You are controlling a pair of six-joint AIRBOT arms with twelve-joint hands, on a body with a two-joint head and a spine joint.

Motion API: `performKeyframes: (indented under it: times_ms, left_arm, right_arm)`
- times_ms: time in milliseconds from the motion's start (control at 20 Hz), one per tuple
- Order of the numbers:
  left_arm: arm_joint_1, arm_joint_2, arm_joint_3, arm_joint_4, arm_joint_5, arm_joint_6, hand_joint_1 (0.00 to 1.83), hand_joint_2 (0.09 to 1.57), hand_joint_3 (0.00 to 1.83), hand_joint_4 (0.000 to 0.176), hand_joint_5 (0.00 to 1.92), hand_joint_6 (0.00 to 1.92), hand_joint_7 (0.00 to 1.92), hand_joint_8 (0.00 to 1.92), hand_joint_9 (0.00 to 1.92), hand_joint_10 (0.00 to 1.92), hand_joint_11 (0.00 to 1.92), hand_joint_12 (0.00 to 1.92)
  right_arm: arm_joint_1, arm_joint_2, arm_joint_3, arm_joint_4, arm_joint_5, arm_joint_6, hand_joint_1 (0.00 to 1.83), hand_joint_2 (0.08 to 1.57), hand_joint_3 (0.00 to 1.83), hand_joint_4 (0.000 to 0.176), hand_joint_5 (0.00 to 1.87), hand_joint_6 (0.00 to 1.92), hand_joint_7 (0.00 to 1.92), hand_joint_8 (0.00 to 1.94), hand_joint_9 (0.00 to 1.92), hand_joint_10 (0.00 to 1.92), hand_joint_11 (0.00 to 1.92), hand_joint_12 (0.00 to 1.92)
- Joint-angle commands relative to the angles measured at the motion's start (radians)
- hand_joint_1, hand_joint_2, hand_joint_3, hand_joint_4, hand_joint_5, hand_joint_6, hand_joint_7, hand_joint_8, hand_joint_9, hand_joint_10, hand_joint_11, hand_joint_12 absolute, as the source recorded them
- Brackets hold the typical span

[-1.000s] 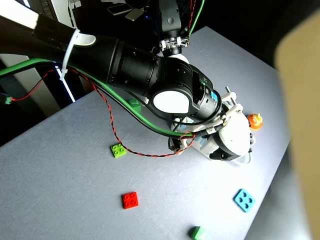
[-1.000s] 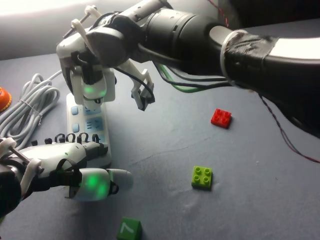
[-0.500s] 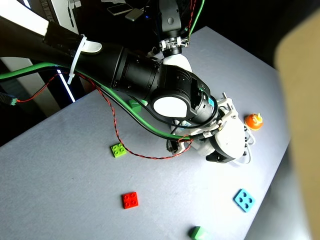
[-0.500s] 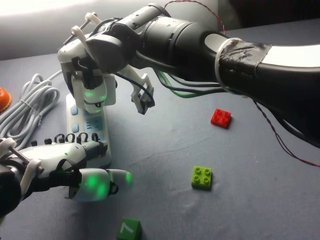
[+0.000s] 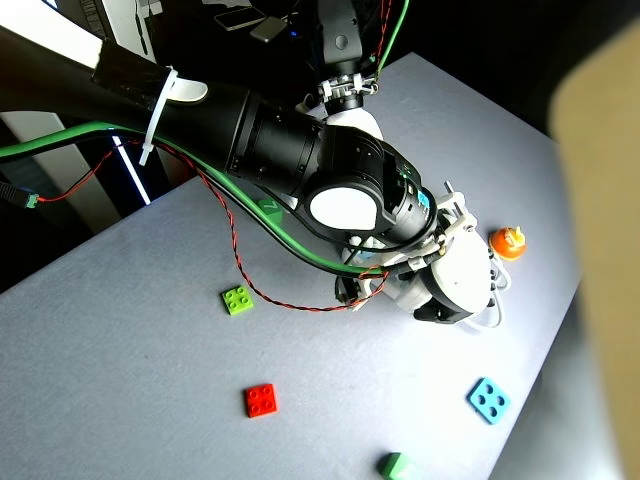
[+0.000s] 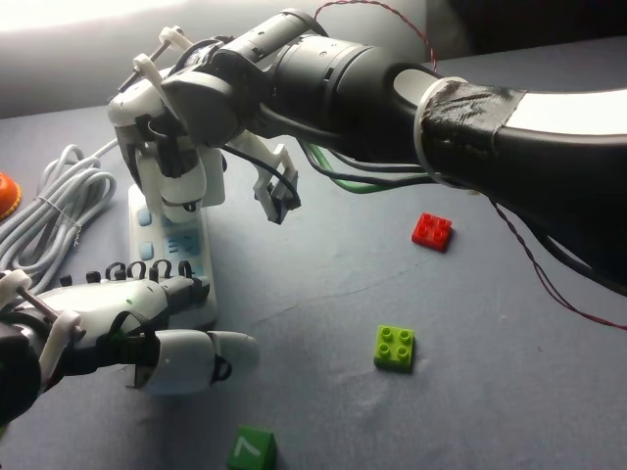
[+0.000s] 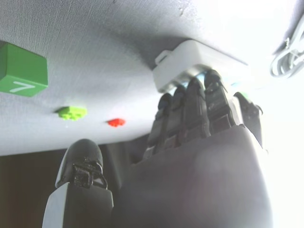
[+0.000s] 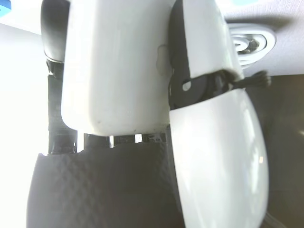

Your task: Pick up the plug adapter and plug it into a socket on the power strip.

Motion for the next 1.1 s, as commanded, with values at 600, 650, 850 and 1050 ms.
performKeyframes:
  times_ms: [600,650,850,1050]
  left_arm:
    - [-0.001,-0.002,0.007,0.002,-0.01,-0.006,0.0,1.22,0.0,0.0,0.09,0.0,0.09,0.0,0.07,0.0,0.0,0.12]
    - [0.0,-0.003,0.007,0.002,-0.01,-0.006,0.0,1.23,0.0,0.0,0.07,0.0,0.06,0.0,0.05,0.0,0.0,0.04]
    - [0.006,-0.002,0.006,0.002,-0.01,-0.024,0.0,1.23,0.0,0.0,0.07,0.0,0.07,0.01,0.05,0.01,0.02,0.03]
    - [0.005,-0.002,0.008,0.002,-0.01,-0.024,0.0,1.23,0.0,0.0,0.05,0.0,0.06,0.0,0.04,0.0,0.0,0.03]
  right_arm:
    - [-0.014,-0.046,0.029,0.009,0.137,0.007,1.39,1.11,0.0,0.0,0.92,0.78,0.97,1.09,1.0,1.26,0.98,1.3]
    - [-0.015,-0.047,0.029,0.009,0.137,0.007,1.39,1.11,0.0,0.0,0.9,0.8,0.96,1.11,1.0,1.26,0.98,1.31]
    - [-0.024,-0.053,0.034,0.009,0.137,0.01,1.39,1.11,0.0,0.0,0.9,0.78,0.97,1.09,1.01,1.25,1.01,1.28]
    - [-0.035,-0.053,0.034,0.01,0.137,0.014,1.39,1.11,0.0,0.0,0.9,0.79,0.98,1.07,1.02,1.24,1.01,1.28]
